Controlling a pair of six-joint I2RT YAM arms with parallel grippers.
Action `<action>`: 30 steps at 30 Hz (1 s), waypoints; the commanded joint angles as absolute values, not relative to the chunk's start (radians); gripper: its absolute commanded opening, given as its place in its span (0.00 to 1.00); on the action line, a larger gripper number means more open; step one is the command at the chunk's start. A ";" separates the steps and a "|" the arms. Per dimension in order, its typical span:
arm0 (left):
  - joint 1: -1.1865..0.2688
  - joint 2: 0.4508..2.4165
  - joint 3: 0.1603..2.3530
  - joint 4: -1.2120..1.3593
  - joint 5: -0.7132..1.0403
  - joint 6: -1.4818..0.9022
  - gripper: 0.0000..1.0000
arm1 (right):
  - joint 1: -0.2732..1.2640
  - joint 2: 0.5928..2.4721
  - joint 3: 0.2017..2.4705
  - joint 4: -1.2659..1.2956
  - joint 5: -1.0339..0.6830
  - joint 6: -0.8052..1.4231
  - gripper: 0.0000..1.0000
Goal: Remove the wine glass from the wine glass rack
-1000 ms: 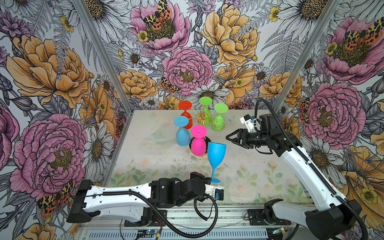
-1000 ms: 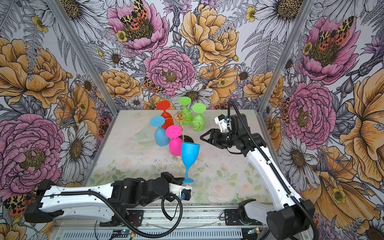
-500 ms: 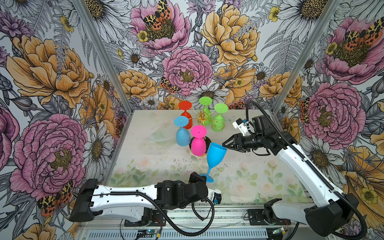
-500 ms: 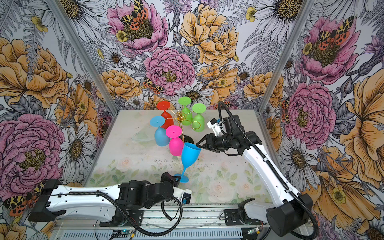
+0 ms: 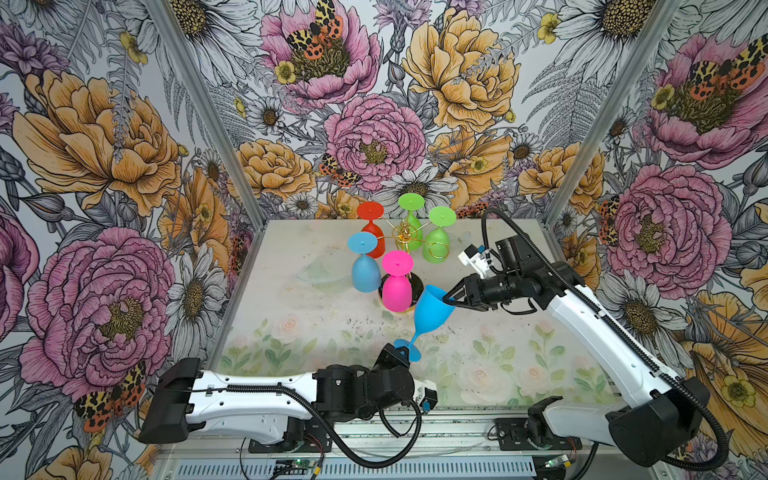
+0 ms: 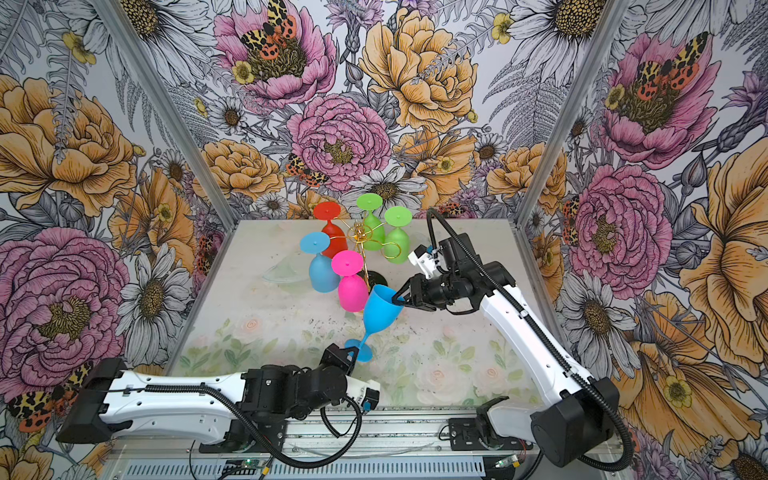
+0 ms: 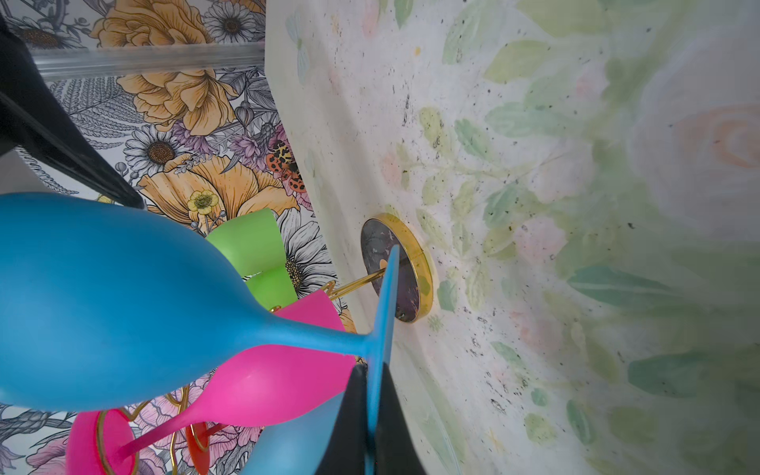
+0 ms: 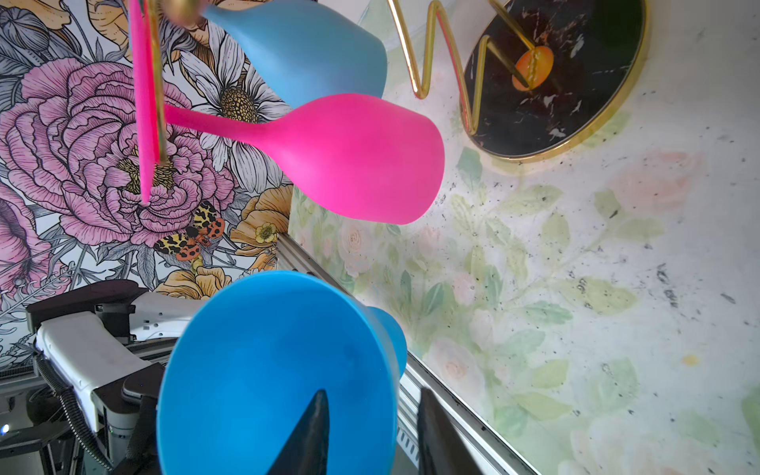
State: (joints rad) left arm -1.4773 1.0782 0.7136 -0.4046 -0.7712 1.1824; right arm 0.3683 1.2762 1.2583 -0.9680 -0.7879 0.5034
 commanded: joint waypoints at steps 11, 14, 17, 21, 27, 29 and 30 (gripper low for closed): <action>-1.460 1.048 0.616 -0.194 -0.841 1.394 0.00 | 0.372 1.262 1.229 -0.985 -0.816 0.491 0.19; -1.463 1.045 0.603 -0.192 -0.839 1.404 0.00 | 0.372 1.263 1.227 -0.986 -0.816 0.487 0.13; -1.462 1.039 0.595 -0.196 -0.836 1.398 0.19 | 0.370 1.260 1.225 -0.989 -0.809 0.486 0.11; -1.465 1.044 0.604 -0.211 -0.835 1.365 0.33 | 0.366 1.247 1.226 -0.993 -0.799 0.488 0.06; -1.482 1.034 0.603 -0.220 -0.805 1.323 0.55 | 0.345 1.223 1.212 -1.022 -0.772 0.464 0.01; -1.492 1.031 0.604 -0.224 -0.804 1.288 0.74 | 0.332 1.211 1.213 -1.047 -0.744 0.446 0.01; -1.499 1.029 0.607 -0.224 -0.807 1.259 0.78 | 0.326 1.203 1.213 -1.065 -0.710 0.436 0.00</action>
